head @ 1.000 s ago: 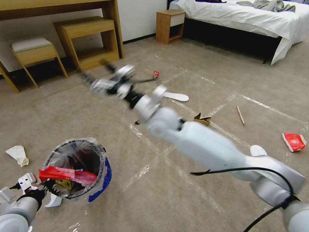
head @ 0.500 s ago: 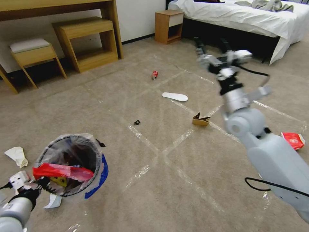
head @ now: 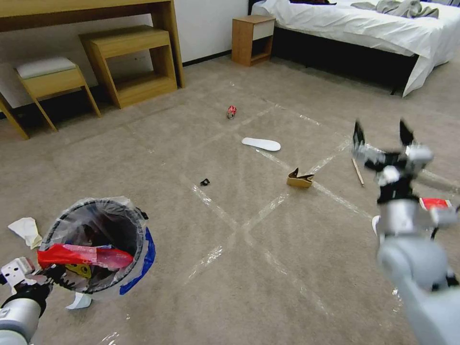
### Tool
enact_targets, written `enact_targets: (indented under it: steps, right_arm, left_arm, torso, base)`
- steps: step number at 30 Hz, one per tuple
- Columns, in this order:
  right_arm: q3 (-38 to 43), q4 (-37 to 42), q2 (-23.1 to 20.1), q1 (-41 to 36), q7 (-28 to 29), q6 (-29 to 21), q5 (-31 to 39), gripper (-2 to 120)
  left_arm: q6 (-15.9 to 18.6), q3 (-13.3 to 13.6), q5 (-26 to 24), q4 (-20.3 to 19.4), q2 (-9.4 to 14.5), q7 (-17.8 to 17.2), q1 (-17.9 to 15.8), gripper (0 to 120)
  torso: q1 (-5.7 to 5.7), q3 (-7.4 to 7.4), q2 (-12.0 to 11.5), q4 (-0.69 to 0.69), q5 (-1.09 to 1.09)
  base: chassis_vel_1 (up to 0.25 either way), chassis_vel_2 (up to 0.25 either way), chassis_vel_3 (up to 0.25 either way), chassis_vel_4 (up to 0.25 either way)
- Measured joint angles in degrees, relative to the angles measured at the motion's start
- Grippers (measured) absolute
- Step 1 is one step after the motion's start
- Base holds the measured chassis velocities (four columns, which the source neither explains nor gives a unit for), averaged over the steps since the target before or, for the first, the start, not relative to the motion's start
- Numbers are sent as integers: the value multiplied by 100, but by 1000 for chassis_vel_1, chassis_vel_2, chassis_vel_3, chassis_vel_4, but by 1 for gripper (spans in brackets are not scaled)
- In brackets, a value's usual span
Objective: Pick up the trash bin and place the garbage on the floor into it.
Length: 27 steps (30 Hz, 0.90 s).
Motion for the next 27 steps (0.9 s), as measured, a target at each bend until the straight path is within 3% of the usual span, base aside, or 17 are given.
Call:
enact_targets:
  steps: [7,14,27]
  right_arm:
    - [-66,25,354,-417,83,197,-598,99]
    - [-74,-276,708,-509,228,140,-1335,89]
    - [-171,-323,753,-407,288,-79,-1321,96]
  left_arm:
    - [-10,37,-1,-38,-10,4,-14,0]
    - [-21,91,15,-51,30,17,-30,0]
    - [-62,98,7,15,76,19,-22,0]
  torso:
    - [0,0,0,3,-2]
    - [0,1,0,3,-1]
    - [0,0,-1,3,-1]
  base:
    - [0,0,0,0]
    - [0,0,0,0]
    - [-35,39,39,-36]
